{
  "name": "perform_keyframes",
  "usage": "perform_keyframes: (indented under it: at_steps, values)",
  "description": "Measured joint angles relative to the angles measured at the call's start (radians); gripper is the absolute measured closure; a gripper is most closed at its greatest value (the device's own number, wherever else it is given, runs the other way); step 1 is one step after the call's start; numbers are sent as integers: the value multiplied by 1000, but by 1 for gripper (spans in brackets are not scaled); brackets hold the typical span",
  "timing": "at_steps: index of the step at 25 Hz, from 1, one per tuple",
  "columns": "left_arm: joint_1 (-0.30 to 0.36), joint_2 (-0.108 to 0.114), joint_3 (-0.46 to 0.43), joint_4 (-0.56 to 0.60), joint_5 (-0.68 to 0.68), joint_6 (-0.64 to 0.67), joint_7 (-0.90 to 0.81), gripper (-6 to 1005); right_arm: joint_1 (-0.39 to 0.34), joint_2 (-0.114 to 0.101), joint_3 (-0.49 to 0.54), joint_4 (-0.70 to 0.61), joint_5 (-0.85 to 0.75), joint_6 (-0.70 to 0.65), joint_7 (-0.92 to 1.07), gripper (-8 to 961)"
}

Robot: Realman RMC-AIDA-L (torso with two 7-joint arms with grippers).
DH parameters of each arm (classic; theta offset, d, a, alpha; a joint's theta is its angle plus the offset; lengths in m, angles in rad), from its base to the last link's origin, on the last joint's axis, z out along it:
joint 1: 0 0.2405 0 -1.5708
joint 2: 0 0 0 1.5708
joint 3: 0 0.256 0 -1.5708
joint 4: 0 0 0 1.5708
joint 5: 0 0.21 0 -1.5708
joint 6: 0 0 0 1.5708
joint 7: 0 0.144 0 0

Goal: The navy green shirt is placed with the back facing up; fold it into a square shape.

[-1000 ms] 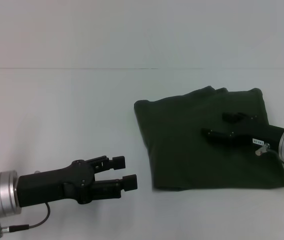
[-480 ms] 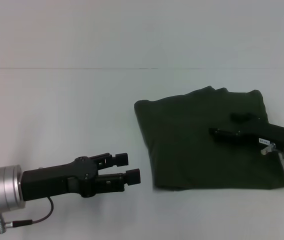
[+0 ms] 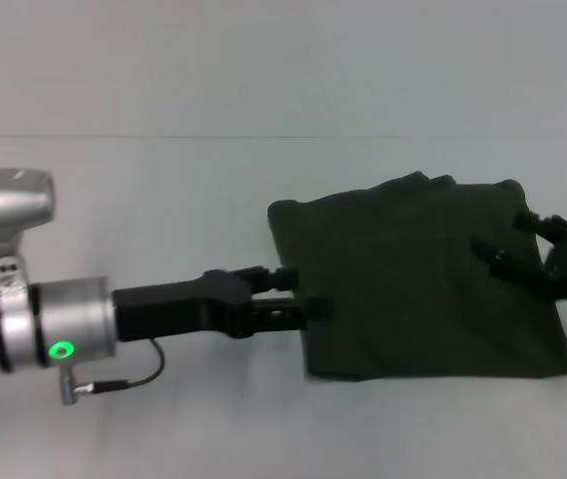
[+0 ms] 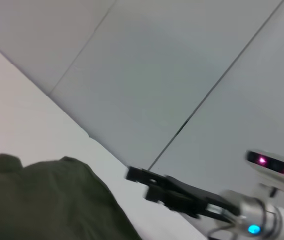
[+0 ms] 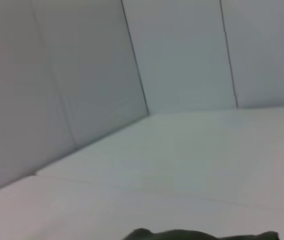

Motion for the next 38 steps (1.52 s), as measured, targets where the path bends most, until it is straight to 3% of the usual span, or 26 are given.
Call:
perform_keyframes:
  at_steps: [8,11,15,20,30,38]
  values:
    - [-130,-40,203,-22,-15,-368,3,79,-121,2,1,5,2,-106,-48,53]
    - [-166,-43,212,-73,-78,-445,61,80,-150,2,0,6,0,-113,-65,53]
    - [-194,-43,213,-149,-210,-493,265,80,-171,2,2,7,0,-115,-74,53]
    - [-243,-43,218,-240,-256,-626,400,80,-178,0,2,6,0,-126,-75,53]
    - [-256,-43,218,-342,-364,-820,594,78,-170,0,2,2,0,-133,-73,53]
    - [-257,-43,214,-351,-385,-902,614,79,-167,0,2,-1,0,-135,-72,53]
